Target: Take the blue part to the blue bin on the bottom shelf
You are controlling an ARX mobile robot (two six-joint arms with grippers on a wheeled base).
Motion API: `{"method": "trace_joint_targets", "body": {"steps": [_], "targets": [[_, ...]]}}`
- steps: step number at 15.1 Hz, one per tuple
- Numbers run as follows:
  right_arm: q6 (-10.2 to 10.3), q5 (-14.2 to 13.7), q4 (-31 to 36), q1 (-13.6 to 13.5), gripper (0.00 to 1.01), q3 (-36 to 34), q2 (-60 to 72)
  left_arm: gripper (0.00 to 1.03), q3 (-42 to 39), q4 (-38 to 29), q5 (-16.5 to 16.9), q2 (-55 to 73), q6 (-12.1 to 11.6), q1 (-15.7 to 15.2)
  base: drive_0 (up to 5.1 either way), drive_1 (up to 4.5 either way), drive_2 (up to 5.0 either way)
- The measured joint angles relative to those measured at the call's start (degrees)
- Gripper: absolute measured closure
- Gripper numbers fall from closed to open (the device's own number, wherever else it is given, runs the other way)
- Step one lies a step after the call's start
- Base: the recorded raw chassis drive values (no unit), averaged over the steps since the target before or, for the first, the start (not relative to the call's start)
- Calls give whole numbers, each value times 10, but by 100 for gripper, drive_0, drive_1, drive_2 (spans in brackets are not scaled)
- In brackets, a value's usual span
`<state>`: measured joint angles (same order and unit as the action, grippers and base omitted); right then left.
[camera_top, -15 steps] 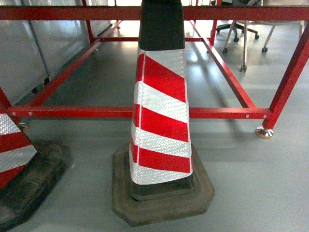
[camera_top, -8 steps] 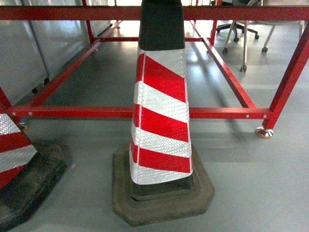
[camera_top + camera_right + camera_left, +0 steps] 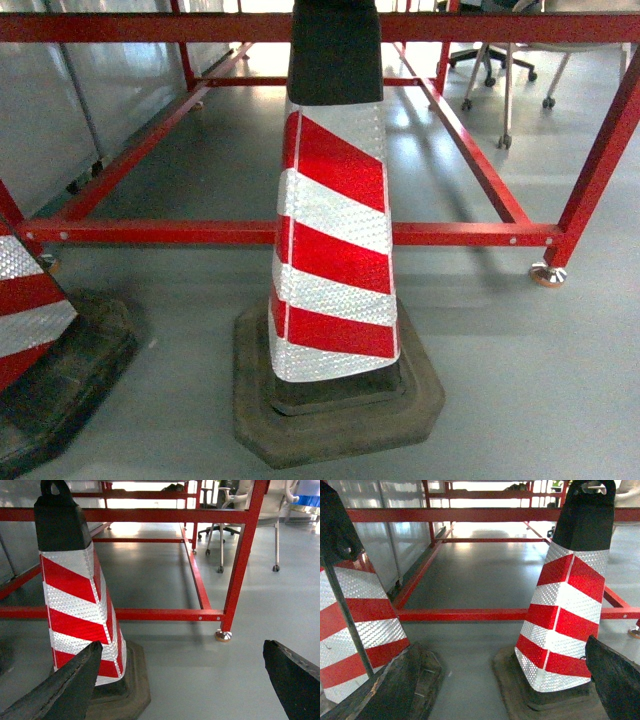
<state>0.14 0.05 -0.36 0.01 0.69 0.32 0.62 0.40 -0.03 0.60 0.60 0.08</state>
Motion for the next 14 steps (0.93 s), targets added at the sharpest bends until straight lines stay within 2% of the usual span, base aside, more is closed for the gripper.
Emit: {"method": "trace_joint_targets", "body": {"steps": [14], "targets": [[0, -1, 1, 0, 3, 0, 0, 5, 0, -2, 0, 0, -2, 0, 0, 0, 0]]}}
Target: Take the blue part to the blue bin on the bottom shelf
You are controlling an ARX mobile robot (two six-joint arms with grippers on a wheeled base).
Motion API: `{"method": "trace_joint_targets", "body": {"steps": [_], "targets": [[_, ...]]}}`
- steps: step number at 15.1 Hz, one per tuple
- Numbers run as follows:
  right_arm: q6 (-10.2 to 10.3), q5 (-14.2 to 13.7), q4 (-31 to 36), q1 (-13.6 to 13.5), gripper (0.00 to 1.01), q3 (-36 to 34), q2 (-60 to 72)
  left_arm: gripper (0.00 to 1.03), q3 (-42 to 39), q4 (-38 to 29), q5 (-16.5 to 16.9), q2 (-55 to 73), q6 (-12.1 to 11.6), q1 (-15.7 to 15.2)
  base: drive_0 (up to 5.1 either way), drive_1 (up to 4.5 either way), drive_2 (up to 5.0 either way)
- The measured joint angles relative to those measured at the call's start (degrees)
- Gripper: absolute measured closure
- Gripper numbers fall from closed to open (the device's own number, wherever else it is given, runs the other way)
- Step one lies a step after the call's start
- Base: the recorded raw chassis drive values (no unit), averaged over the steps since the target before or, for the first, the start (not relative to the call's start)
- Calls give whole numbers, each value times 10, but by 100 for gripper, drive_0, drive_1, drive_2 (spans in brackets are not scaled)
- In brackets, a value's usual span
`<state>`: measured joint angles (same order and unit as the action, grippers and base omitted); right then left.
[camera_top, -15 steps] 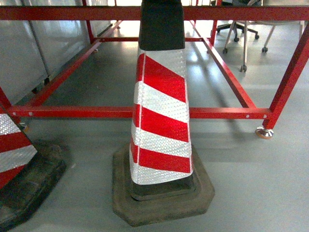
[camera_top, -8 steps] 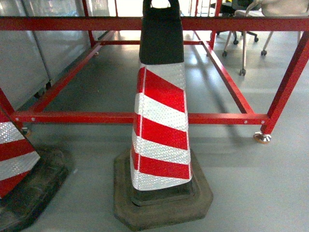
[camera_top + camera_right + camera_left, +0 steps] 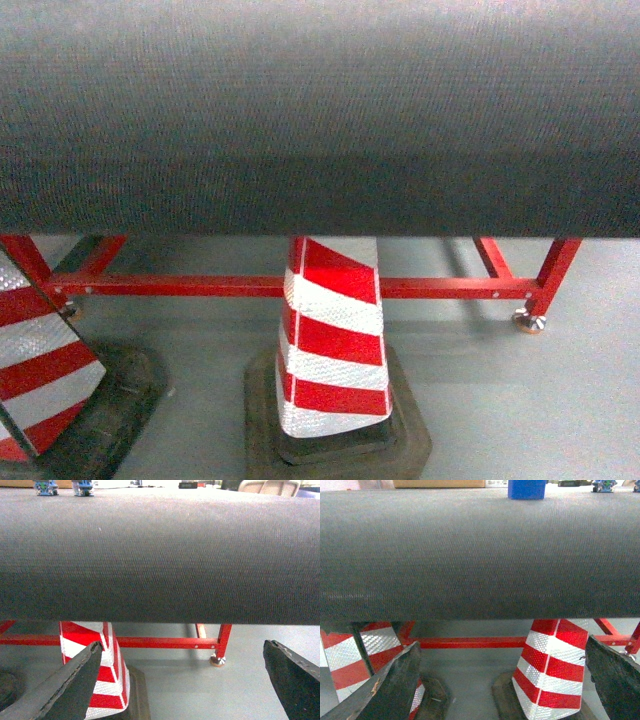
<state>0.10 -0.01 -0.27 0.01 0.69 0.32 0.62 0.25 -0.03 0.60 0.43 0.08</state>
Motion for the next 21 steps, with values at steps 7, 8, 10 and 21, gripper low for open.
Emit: {"method": "trace_joint_targets", "body": {"steps": [7, 8, 10, 21], "targets": [[0, 1, -1, 0, 3, 0, 0, 5, 0, 0, 0, 0, -5, 0, 0, 0, 0], [0, 0, 0, 0, 3, 0, 0, 5, 0, 0, -1, 0, -4, 0, 0, 0, 0], [0, 0, 1, 0, 3, 0, 0, 5, 0, 0, 0, 0, -4, 0, 0, 0, 0], [1, 0, 0, 0, 3, 0, 0, 5, 0, 0, 0, 0, -4, 0, 0, 0, 0]]}}
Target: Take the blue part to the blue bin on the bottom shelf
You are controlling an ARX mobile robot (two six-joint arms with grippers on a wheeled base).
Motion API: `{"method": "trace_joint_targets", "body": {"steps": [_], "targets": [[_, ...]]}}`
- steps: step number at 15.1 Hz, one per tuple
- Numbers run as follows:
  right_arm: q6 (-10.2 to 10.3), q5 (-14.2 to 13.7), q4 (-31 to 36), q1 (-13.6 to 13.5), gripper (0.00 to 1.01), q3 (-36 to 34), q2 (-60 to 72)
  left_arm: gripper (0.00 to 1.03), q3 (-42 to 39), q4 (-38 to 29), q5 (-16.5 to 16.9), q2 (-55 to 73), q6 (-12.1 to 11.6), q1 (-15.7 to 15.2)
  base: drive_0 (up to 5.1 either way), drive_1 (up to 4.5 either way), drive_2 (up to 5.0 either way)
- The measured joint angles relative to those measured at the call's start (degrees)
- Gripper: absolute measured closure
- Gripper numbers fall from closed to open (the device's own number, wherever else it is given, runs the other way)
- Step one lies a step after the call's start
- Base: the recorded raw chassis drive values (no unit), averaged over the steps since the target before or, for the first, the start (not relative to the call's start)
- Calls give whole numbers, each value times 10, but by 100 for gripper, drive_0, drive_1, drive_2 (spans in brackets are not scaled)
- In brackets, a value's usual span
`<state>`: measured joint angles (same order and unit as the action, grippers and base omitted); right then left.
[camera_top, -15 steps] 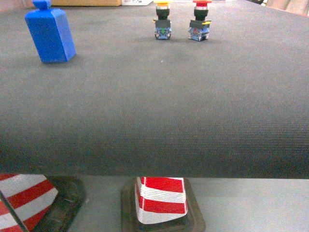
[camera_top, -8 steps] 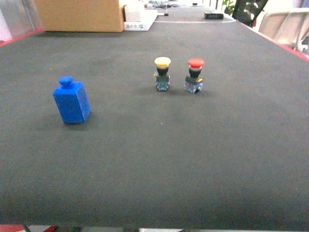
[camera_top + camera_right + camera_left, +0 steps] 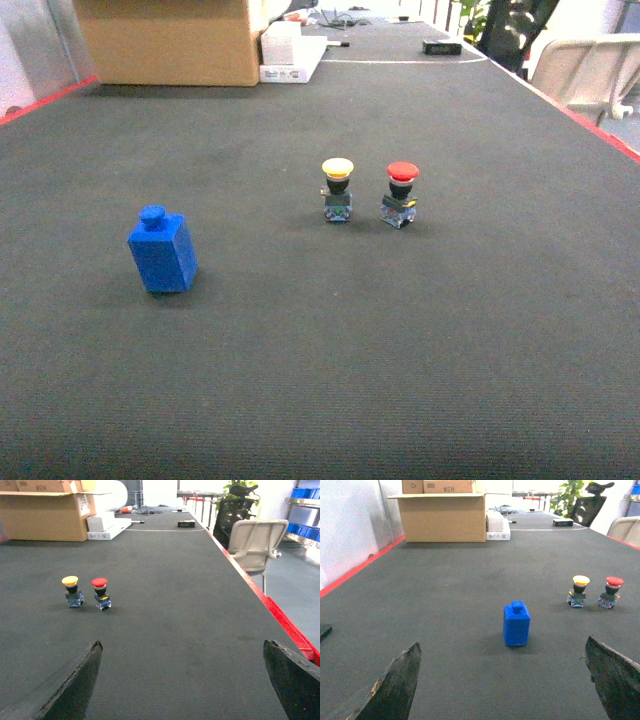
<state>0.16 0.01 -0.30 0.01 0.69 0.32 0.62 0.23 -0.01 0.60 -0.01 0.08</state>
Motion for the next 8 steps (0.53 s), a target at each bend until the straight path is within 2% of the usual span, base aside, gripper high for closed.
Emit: {"method": "trace_joint_targets", "body": {"steps": [7, 8], "targets": [[0, 0, 0, 0, 3, 0, 0, 5, 0, 2, -2, 0, 1, 0, 0, 0, 0], [0, -1, 0, 0, 3, 0, 0, 5, 24, 74, -71, 40, 19, 28, 0, 0, 0]]}}
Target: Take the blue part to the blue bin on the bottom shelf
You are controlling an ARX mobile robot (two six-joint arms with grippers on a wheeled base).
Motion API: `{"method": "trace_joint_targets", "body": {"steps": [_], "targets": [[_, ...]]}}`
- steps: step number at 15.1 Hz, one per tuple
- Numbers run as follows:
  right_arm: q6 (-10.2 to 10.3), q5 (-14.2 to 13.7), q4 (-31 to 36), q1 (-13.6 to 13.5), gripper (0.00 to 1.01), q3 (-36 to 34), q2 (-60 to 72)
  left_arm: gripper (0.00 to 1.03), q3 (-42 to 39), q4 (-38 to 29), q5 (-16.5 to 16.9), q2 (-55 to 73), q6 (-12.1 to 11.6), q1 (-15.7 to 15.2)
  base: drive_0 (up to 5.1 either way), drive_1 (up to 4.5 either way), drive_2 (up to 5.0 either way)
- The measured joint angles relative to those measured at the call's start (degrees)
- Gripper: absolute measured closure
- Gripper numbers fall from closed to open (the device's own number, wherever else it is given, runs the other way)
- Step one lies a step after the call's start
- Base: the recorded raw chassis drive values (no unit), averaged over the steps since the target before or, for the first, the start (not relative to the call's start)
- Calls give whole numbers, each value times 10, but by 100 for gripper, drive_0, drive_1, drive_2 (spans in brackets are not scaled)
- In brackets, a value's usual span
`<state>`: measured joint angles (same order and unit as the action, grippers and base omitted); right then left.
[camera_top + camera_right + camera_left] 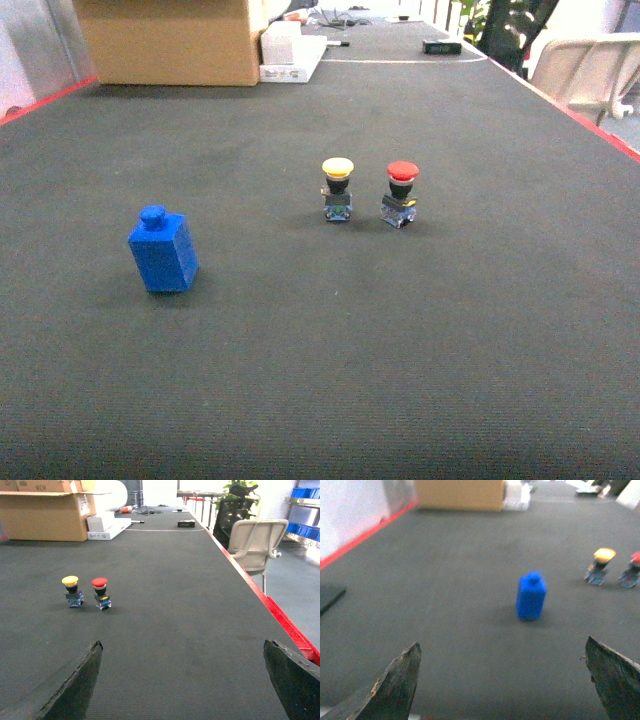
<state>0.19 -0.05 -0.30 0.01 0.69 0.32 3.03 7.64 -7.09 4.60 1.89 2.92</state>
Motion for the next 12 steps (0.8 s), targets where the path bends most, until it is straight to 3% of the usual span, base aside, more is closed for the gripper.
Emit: {"method": "trace_joint_targets", "body": {"steps": [1, 3, 5, 7, 12], "targets": [[0, 1, 0, 0, 3, 0, 0, 5, 9, -19, -54, 71, 9, 22, 0, 0, 0], [0, 1, 0, 0, 3, 0, 0, 5, 18, -115, -87, 179, 12, 39, 0, 0, 0], [0, 1, 0, 0, 3, 0, 0, 5, 43, -220, -75, 304, 29, 48, 0, 0, 0], [0, 1, 0, 0, 3, 0, 0, 5, 98, -386, -62, 510, 35, 66, 0, 0, 0], [0, 1, 0, 0, 3, 0, 0, 5, 161, -468, -61, 645, 37, 93, 0, 0, 0]]}}
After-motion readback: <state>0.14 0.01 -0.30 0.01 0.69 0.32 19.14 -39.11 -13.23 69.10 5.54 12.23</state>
